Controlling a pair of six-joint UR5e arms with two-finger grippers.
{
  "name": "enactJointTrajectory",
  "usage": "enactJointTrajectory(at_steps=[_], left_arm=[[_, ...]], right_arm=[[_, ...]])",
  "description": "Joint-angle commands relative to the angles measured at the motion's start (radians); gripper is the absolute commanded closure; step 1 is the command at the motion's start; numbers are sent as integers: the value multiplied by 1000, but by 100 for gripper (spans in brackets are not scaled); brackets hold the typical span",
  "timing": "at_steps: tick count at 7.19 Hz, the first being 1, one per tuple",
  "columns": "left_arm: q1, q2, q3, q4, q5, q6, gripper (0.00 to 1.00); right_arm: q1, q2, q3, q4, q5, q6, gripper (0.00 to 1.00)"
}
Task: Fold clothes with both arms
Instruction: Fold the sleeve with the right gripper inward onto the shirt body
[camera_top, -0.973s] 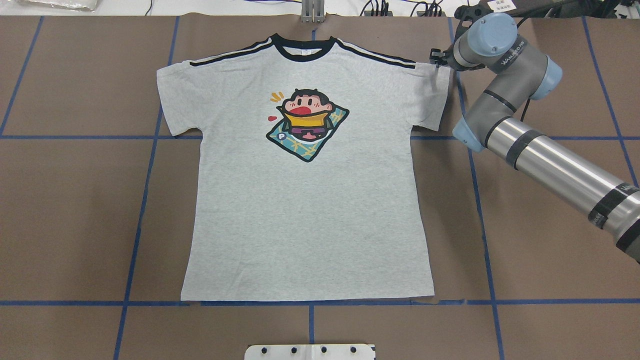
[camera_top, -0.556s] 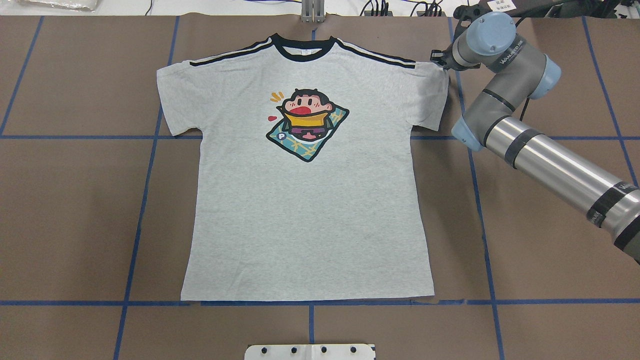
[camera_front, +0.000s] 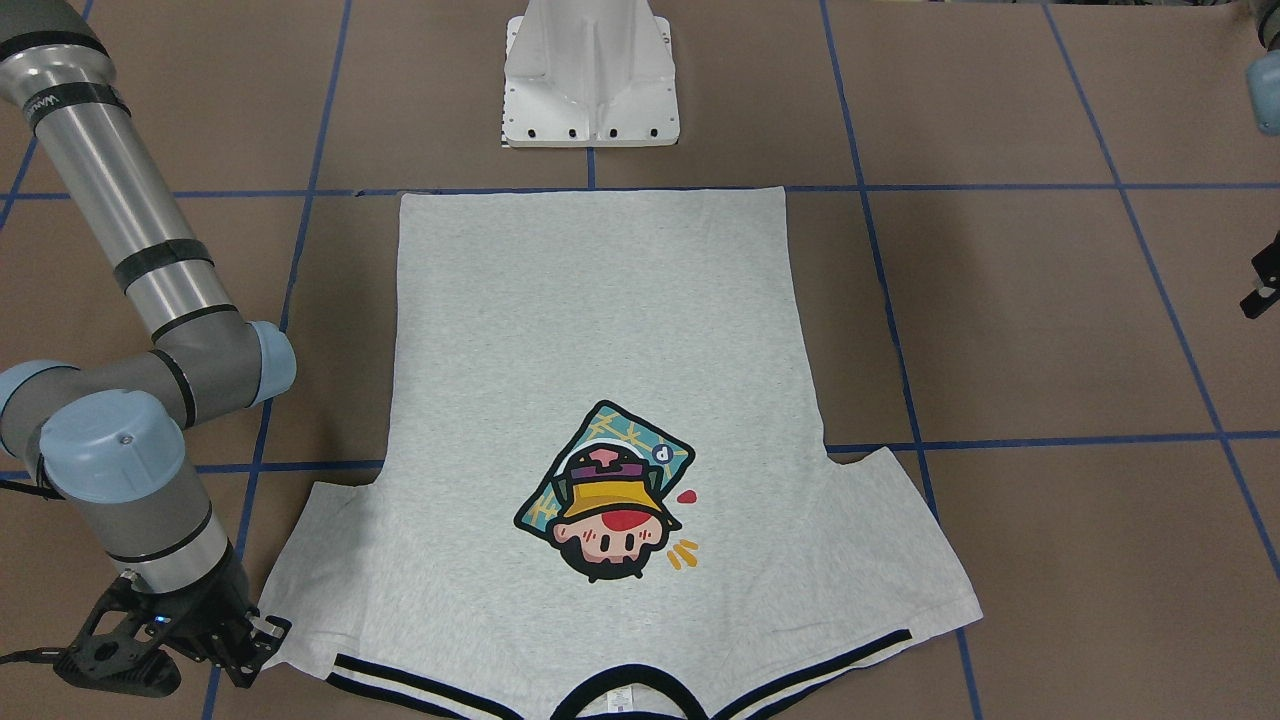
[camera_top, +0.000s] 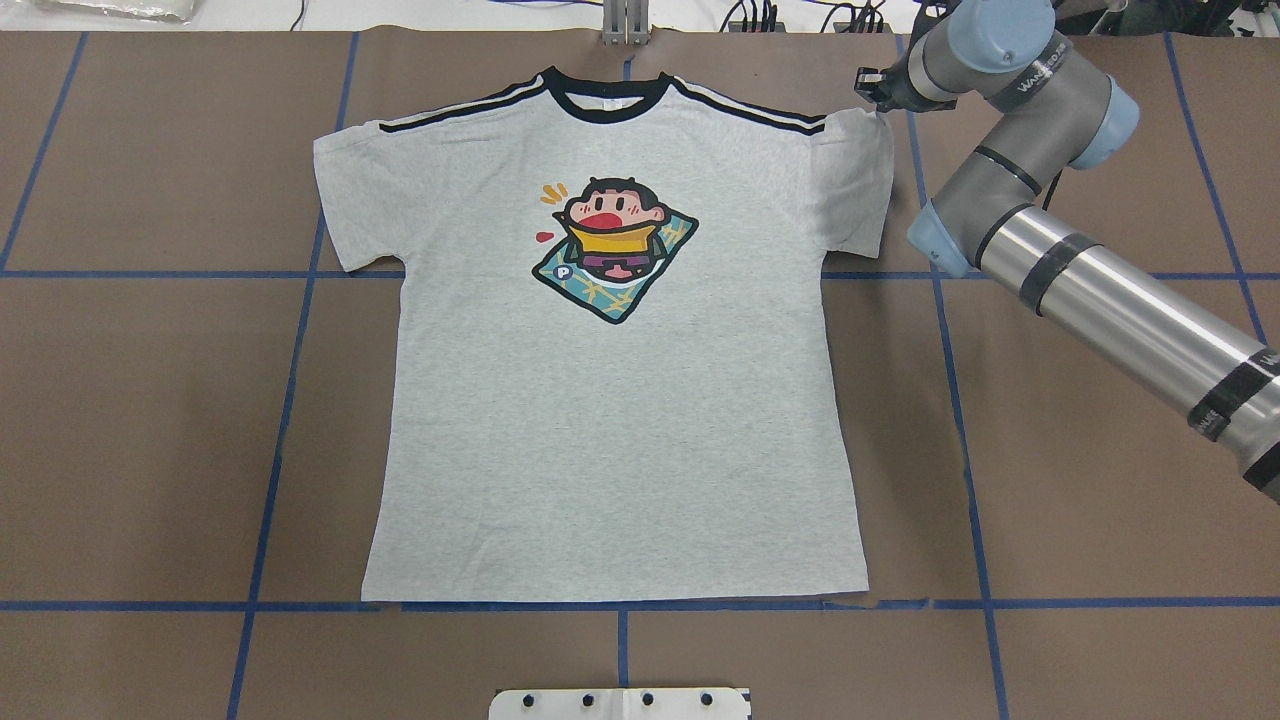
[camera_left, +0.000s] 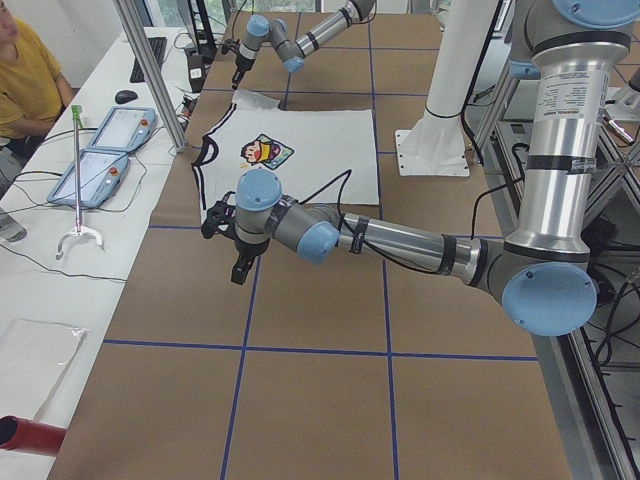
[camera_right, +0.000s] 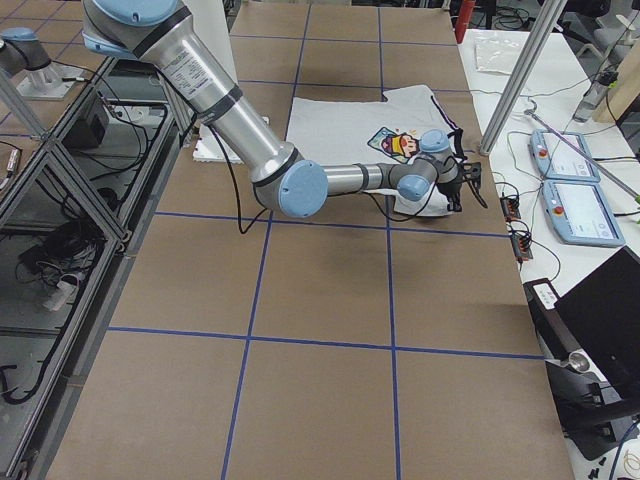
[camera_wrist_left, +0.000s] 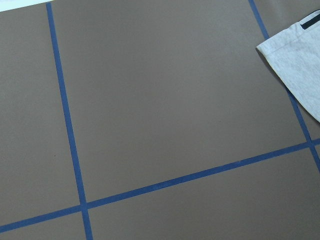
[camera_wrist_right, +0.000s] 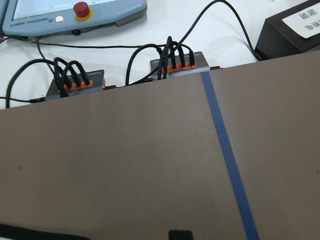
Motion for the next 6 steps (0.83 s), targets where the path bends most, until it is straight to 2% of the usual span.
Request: enactJointTrajectory(at_steps=[1, 2, 3, 5, 6], left_arm=[[1, 0, -6, 0, -1, 0, 1], [1, 0, -7, 0, -1, 0, 1], [1, -1, -7, 0, -1, 0, 1], [1, -1, -7, 0, -1, 0, 1], [1, -1, -10, 0, -1, 0, 1]], right_arm=[[-32, -48, 165, -69, 6, 26, 100], [-71, -25, 196, -135, -3, 105, 100], [-123, 7, 183, -140, -58, 145, 100], [-160, 148, 38, -165, -107, 196, 100], [-167, 230, -74, -165, -142, 200, 100]])
